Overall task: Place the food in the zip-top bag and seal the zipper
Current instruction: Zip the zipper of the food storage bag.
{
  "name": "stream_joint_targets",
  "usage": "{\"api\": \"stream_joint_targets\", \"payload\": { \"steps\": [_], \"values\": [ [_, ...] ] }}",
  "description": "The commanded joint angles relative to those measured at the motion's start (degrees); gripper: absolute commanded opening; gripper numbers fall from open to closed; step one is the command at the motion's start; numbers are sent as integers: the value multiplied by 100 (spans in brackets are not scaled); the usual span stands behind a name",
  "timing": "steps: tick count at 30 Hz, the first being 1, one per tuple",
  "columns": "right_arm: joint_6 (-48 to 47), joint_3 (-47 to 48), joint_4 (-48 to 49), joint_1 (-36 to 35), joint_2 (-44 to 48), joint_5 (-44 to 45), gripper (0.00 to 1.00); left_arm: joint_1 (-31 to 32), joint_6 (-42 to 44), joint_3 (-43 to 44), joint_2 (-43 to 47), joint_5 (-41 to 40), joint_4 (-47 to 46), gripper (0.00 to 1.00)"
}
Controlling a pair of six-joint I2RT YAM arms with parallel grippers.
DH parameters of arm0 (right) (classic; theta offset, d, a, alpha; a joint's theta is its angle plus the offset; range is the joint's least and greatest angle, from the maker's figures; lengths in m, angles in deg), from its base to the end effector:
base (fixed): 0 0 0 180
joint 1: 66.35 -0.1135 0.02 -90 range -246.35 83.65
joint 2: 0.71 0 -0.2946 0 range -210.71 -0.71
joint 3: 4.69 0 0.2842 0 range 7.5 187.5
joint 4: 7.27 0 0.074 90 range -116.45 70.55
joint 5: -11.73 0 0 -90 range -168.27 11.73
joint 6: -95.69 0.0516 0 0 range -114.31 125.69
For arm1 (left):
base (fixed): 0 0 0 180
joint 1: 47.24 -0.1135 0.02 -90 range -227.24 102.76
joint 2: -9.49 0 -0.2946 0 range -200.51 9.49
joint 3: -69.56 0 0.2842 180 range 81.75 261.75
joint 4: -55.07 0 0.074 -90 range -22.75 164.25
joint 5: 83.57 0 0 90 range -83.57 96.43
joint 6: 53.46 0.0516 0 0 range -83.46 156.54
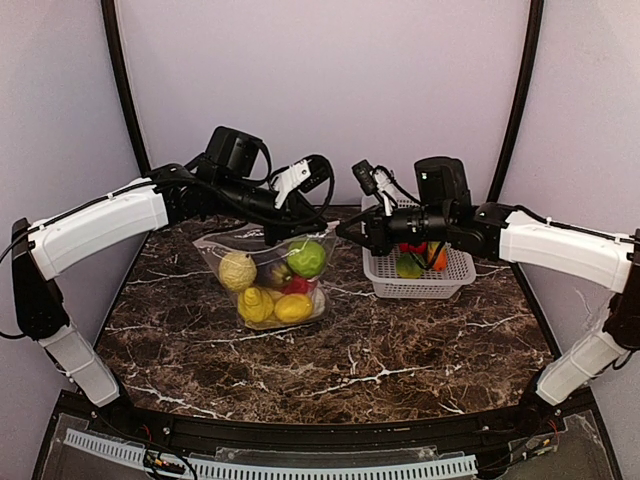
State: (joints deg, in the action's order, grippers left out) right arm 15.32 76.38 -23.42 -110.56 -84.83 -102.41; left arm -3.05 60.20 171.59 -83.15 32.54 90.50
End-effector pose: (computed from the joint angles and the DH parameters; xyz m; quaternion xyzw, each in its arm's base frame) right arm 0.2634 0.2857 0.3516 -0.3526 0.7251 0.4084 0.4279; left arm 0.2868 -0.3105 0.4013 0.5604 0.6189 -0.2805 0.4735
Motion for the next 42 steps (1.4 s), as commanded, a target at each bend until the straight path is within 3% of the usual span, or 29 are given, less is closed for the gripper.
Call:
{"api": "stream_joint_targets", "payload": {
  "steps": [1, 16, 33, 36, 39, 40, 42],
  "values": [
    [142, -115, 91, 249, 235, 435, 0, -135, -49, -111, 343, -27, 308, 1],
    [307, -306, 135, 451, 462, 651, 0, -277, -17, -257, 520, -106, 426, 1],
    [477, -475, 332, 554, 555, 778, 0, -542, -260, -1464, 1523, -252, 104, 1],
    [455, -524, 532, 553, 533, 418, 0, -549, -383, -1638, 1611, -128, -65, 1],
    [369, -670, 1012, 553, 614, -673, 0, -547, -717, -1880, 1662, 309, -497, 1],
    [407, -707, 1147, 556, 654, -944, 2, -548, -777, -1921, 1670, 379, -571, 1],
    [413, -726, 1189, 545, 712, -1158, 21, -544, -894, -2004, 1659, 537, -713, 1]
  ]
}}
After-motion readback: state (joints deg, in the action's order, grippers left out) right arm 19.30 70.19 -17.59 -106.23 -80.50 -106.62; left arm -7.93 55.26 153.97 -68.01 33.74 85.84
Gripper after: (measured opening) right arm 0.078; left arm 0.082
